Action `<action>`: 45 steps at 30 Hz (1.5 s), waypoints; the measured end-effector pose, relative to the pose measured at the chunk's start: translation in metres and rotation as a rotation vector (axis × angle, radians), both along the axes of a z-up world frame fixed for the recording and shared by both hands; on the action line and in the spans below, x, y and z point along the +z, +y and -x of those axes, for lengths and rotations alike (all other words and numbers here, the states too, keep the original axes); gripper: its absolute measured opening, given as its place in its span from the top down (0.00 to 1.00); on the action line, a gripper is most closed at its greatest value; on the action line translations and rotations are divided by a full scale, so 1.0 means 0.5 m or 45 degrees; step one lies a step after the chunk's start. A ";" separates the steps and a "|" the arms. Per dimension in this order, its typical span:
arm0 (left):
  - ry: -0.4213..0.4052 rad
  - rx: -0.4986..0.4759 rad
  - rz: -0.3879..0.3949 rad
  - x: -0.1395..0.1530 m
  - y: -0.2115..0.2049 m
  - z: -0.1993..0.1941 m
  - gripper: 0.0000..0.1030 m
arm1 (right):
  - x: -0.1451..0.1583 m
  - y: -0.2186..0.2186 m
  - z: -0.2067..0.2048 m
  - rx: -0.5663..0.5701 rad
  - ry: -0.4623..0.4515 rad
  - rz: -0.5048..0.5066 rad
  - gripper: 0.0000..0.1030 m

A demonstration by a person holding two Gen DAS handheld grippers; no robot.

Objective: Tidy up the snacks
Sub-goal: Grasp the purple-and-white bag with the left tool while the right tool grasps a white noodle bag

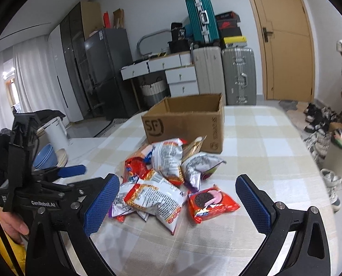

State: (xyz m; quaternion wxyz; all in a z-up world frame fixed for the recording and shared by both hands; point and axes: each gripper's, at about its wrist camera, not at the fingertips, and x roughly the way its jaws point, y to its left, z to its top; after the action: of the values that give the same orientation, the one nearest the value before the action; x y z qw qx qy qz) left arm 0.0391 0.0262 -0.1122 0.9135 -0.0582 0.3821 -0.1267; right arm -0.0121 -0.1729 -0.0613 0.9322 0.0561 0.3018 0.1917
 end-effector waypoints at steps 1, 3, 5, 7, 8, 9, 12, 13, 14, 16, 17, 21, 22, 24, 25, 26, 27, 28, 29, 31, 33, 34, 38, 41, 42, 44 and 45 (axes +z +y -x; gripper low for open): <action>0.015 -0.010 -0.001 -0.010 -0.006 -0.007 0.09 | -0.007 0.002 -0.006 0.004 0.012 -0.002 0.00; 0.047 -0.039 0.012 -0.032 -0.017 -0.025 0.14 | -0.021 0.003 -0.015 0.010 0.037 -0.011 0.00; 0.078 -0.066 0.019 -0.053 -0.027 -0.041 0.19 | -0.034 0.004 -0.025 0.022 0.057 -0.023 0.00; 0.099 -0.082 0.034 -0.067 -0.032 -0.052 0.26 | -0.048 0.006 -0.038 0.033 0.080 -0.028 0.00; 0.113 -0.094 0.054 -0.076 -0.033 -0.061 0.28 | -0.052 0.006 -0.042 0.038 0.088 -0.030 0.00; 0.126 -0.110 0.078 -0.079 -0.029 -0.062 0.35 | -0.056 0.006 -0.047 0.046 0.100 -0.035 0.00; 0.145 -0.141 0.095 -0.087 -0.037 -0.069 0.43 | -0.067 0.008 -0.057 0.055 0.122 -0.043 0.00; 0.142 -0.151 0.096 -0.088 -0.041 -0.068 0.47 | -0.071 0.008 -0.060 0.060 0.129 -0.048 0.00; 0.139 -0.153 0.094 -0.089 -0.041 -0.070 0.49 | -0.074 0.008 -0.062 0.061 0.134 -0.052 0.00; 0.142 -0.149 0.112 -0.092 -0.039 -0.073 0.73 | -0.077 0.009 -0.063 0.063 0.142 -0.058 0.00; 0.153 -0.159 0.158 -0.095 -0.034 -0.077 0.75 | -0.079 0.009 -0.064 0.063 0.149 -0.061 0.00; 0.158 -0.159 0.168 -0.085 -0.011 -0.057 0.89 | -0.080 0.010 -0.064 0.066 0.166 -0.072 0.00; 0.164 -0.149 0.160 -0.083 -0.009 -0.055 0.89 | -0.080 0.011 -0.064 0.067 0.164 -0.070 0.00; 0.165 -0.093 0.156 -0.077 0.005 -0.046 0.80 | -0.080 0.013 -0.064 0.073 0.163 -0.066 0.00; 0.166 -0.077 0.153 -0.076 0.009 -0.044 0.73 | -0.079 0.016 -0.061 0.079 0.165 -0.067 0.00; 0.173 -0.057 0.146 -0.078 0.015 -0.043 0.68 | -0.079 0.019 -0.061 0.083 0.167 -0.065 0.00; 0.199 -0.033 0.163 -0.081 0.024 -0.044 0.51 | -0.079 0.021 -0.059 0.085 0.167 -0.063 0.00; 0.220 -0.020 0.193 -0.086 0.033 -0.043 0.34 | -0.079 0.024 -0.057 0.089 0.165 -0.061 0.00; 0.251 -0.019 0.265 -0.089 0.043 -0.044 0.30 | -0.077 0.027 -0.054 0.093 0.165 -0.059 0.00; 0.283 -0.007 0.303 -0.094 0.051 -0.044 0.26 | -0.074 0.034 -0.050 0.100 0.160 -0.051 0.00; 0.304 -0.006 0.312 -0.100 0.049 -0.048 0.25 | -0.072 0.038 -0.048 0.104 0.154 -0.049 0.00; 0.303 -0.009 0.327 -0.100 0.049 -0.049 0.25 | -0.071 0.038 -0.047 0.105 0.154 -0.050 0.00; 0.284 -0.014 0.306 -0.089 0.033 -0.050 0.25 | -0.070 0.038 -0.045 0.105 0.155 -0.048 0.00; 0.251 -0.044 0.249 -0.073 0.007 -0.045 0.25 | -0.072 0.035 -0.046 0.101 0.153 -0.053 0.00; 0.257 -0.050 0.208 -0.075 -0.004 -0.047 0.25 | -0.072 0.034 -0.046 0.099 0.154 -0.058 0.00; 0.286 -0.072 0.210 -0.085 -0.013 -0.052 0.25 | -0.073 0.032 -0.047 0.097 0.158 -0.070 0.00; 0.306 -0.083 0.224 -0.093 -0.016 -0.056 0.27 | -0.075 0.031 -0.047 0.097 0.162 -0.075 0.00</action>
State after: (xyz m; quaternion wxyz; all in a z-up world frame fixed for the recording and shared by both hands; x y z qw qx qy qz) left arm 0.0672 0.0181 -0.1587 0.8479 -0.1404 0.4779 -0.1813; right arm 0.0114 -0.1575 -0.0989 0.9011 0.0839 0.3567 0.2319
